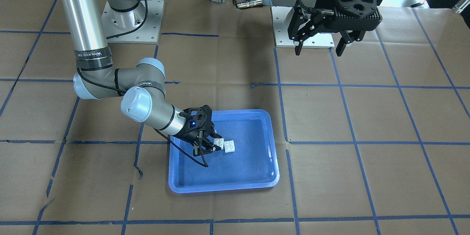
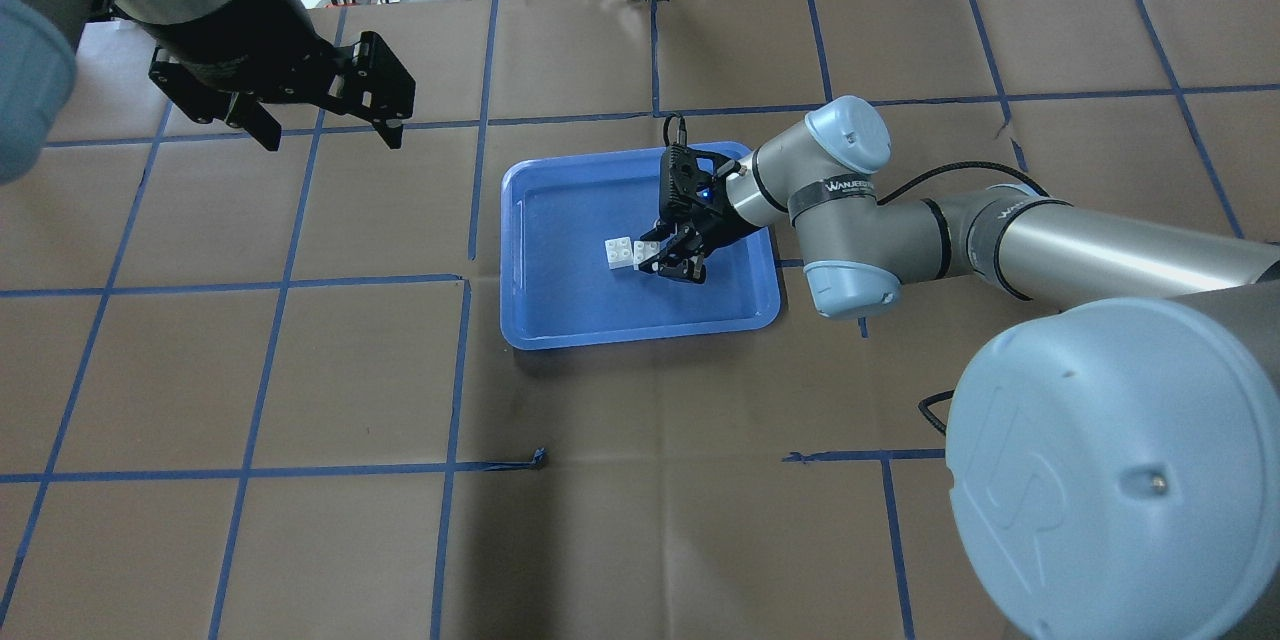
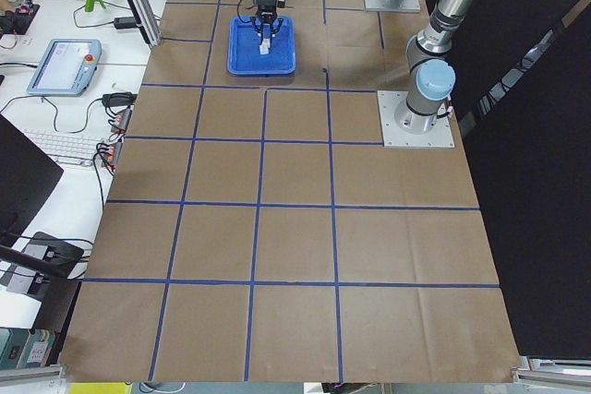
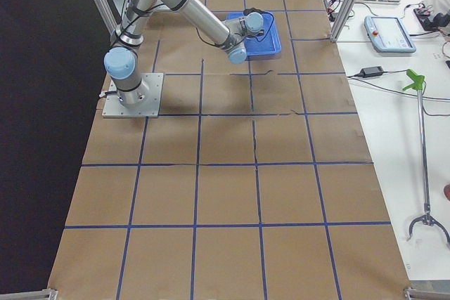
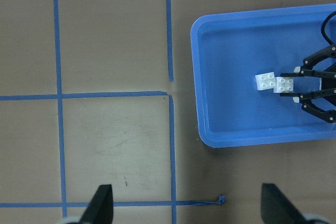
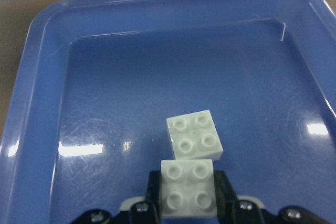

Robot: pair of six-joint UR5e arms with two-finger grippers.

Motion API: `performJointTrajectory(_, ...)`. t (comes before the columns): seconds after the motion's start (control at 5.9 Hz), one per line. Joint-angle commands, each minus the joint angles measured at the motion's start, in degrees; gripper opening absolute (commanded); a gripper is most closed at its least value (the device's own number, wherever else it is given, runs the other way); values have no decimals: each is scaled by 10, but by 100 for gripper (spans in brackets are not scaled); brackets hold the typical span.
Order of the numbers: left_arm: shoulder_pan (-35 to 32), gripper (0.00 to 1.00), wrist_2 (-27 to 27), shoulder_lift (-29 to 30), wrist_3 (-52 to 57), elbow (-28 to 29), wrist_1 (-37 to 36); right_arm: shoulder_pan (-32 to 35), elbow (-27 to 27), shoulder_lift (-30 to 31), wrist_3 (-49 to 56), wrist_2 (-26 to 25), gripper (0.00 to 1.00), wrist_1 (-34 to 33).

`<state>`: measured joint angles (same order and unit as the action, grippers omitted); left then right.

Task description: Assemble white blocks and place on blue tray

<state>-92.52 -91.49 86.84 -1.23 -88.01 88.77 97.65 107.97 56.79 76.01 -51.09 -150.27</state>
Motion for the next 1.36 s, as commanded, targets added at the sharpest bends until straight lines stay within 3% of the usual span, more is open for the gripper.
performJointTrajectory(0.0,0,99,-1,-1,0,0,0,0,0,0,1,-1,34,0)
performJointTrajectory(1.19,0,99,-1,-2,0,0,1,4,-14,-15,2,7,34,1)
